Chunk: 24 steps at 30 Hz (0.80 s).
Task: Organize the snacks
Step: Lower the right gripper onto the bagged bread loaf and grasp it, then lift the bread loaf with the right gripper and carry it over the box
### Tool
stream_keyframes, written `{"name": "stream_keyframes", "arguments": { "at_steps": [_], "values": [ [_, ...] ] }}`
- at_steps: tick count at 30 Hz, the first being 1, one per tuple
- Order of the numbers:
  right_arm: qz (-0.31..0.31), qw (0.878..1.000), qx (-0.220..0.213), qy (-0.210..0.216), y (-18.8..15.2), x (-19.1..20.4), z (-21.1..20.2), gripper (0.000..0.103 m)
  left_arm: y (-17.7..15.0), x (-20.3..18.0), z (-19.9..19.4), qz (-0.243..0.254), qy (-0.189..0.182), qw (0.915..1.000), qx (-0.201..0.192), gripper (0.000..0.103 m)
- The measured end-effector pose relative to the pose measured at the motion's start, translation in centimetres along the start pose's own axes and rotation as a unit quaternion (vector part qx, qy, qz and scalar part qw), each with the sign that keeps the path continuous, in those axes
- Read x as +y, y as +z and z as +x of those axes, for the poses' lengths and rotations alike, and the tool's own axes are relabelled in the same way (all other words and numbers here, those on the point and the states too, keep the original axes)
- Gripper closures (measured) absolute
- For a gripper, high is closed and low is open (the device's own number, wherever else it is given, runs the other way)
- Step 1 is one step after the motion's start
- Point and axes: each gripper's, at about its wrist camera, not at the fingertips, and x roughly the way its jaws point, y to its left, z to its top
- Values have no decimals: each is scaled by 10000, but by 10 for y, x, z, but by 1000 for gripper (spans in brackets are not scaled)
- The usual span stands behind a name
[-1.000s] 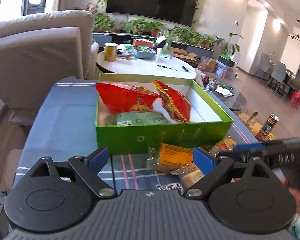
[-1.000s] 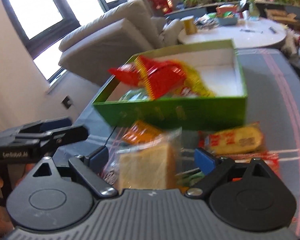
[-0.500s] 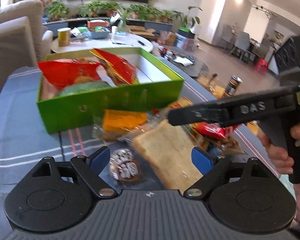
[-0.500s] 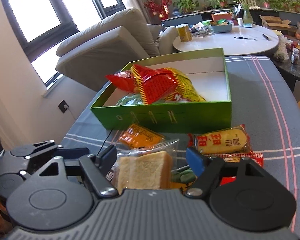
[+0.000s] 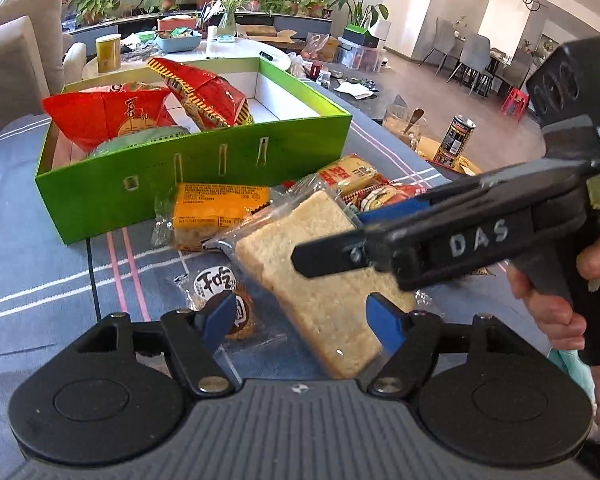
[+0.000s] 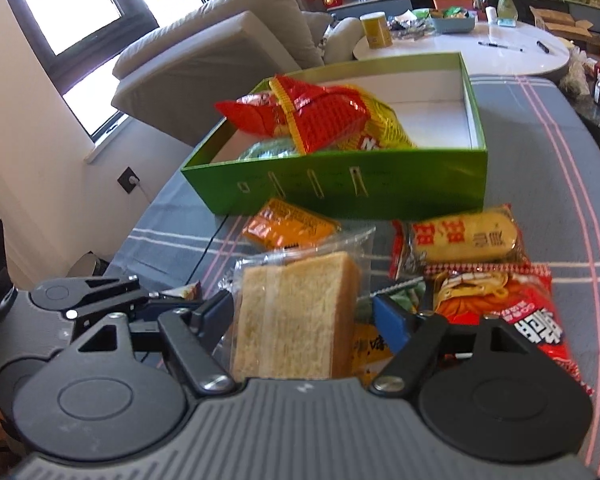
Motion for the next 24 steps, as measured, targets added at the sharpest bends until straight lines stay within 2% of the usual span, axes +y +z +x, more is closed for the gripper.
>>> {"name": "stream_keyframes", "arguments": {
  "at_steps": [5,10,13,24],
  "values": [
    [-12,10000,-6,71,0,3,4,18,3,-2,7,15,-147,9999,-42,35],
    [-57,9999,-29,101,1,8,4,18,9,-7,8,-5,50,10000,-65,41],
    [-52,9998,-128,111,2,10,-1,18,12,-12,-3,65,117,9996,-245,41],
    [-245,9946,-1000,98,33,23,-44,18,51,-32,-40,634,364,9923,-1003,41]
  ]
}}
